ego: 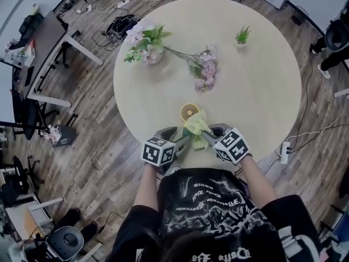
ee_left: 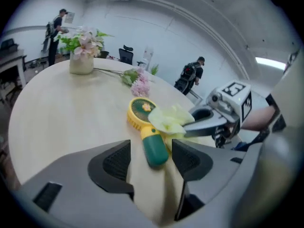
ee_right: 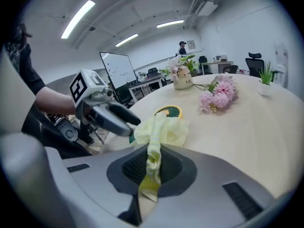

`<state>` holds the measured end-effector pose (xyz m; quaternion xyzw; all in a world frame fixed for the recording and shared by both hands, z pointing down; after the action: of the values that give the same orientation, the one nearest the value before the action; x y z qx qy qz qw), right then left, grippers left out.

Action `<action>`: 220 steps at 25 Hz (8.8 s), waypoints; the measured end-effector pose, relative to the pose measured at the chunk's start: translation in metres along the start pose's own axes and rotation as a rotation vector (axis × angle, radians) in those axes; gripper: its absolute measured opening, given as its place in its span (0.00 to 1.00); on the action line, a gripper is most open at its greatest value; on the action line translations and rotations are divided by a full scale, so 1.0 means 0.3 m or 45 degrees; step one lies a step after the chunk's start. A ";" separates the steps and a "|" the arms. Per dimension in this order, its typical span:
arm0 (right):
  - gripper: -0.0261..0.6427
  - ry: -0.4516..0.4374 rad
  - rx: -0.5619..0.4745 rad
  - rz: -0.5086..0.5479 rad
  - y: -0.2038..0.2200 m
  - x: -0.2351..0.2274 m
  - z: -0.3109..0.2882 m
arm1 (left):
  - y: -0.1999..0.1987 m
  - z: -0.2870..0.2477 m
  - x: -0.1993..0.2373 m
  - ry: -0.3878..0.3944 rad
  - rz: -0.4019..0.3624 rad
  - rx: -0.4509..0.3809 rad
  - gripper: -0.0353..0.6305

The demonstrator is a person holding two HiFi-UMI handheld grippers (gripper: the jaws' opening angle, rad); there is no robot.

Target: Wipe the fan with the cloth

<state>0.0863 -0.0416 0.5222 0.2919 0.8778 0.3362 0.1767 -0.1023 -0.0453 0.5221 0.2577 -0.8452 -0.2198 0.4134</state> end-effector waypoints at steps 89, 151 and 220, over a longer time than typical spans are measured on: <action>0.08 -0.220 0.311 0.343 -0.125 -0.097 -0.218 | -0.142 -0.166 0.026 -0.119 -0.420 -0.054 0.36; 0.09 0.631 -0.450 -1.068 0.128 0.004 0.305 | -0.180 -0.233 0.045 0.723 -0.872 0.924 0.36; 0.09 0.200 -1.413 -0.813 -0.394 -0.077 0.644 | -0.431 0.045 -0.463 1.292 0.055 -0.293 0.35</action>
<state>0.1552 -0.0335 0.3054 -0.1440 0.6274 0.6913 0.3281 -0.0074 -0.0569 0.3576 0.2671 -0.5140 -0.1502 0.8012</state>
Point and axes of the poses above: the fingertips, and each gripper's own axes: z backward along the fingers, x to its left, y out of its underside, the point moved 9 cm from there along z, backward along the fingers, and after that the axes turned 15 degrees about y, right-handed, at the moved point
